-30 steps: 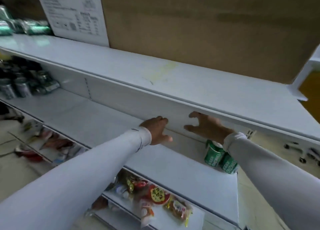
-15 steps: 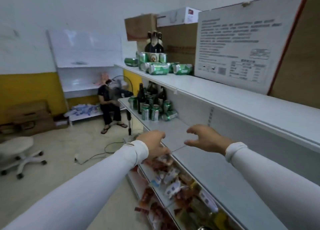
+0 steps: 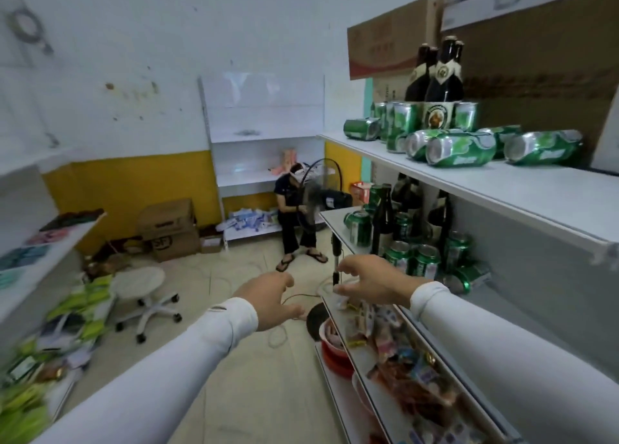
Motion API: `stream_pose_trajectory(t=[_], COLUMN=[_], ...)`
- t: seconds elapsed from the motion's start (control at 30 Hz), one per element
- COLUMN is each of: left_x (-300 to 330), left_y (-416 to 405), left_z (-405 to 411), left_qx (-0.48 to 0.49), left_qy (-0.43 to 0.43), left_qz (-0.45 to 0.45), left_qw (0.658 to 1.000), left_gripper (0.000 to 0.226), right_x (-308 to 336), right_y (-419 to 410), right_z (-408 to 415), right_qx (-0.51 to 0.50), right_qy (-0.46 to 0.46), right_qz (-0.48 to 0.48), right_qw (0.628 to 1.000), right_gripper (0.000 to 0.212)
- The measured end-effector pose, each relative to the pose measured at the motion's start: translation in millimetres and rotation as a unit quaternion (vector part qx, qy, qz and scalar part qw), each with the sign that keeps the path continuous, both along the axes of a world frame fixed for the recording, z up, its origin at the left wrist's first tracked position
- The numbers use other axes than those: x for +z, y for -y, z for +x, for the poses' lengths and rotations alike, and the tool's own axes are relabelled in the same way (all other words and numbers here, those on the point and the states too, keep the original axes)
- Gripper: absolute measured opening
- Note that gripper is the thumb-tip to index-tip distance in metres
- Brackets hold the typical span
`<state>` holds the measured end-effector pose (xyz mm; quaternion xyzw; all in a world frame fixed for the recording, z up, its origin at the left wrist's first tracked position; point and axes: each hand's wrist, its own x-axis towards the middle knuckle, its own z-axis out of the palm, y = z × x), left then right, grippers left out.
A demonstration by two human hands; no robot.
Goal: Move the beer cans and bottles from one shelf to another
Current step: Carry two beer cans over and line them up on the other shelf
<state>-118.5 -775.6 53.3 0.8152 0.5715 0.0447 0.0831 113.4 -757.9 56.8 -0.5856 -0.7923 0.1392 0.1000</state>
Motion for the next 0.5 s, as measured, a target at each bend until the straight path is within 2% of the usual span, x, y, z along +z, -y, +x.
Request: stream_pose_trajectory(t=[0.27, 0.5], left_x=[17.5, -0.8], left_y=[-189.5, -324.6], left_z=[-5.6, -17.1], left_qx=[0.005, -0.007], left_qy=[-0.010, 0.003], left_qz=[-0.001, -0.012], left_qw=[1.000, 1.000], left_gripper=[0.063, 0.061], right_x=[9.7, -9.1], right_y=[-203.3, -319.6], right_z=[-5.0, -13.1], right_qx=[0.010, 0.002], right_qy=[-0.031, -0.032], right_qz=[0.013, -0.013], right_qw=[0.999, 0.999], right_gripper=[0.057, 0.059])
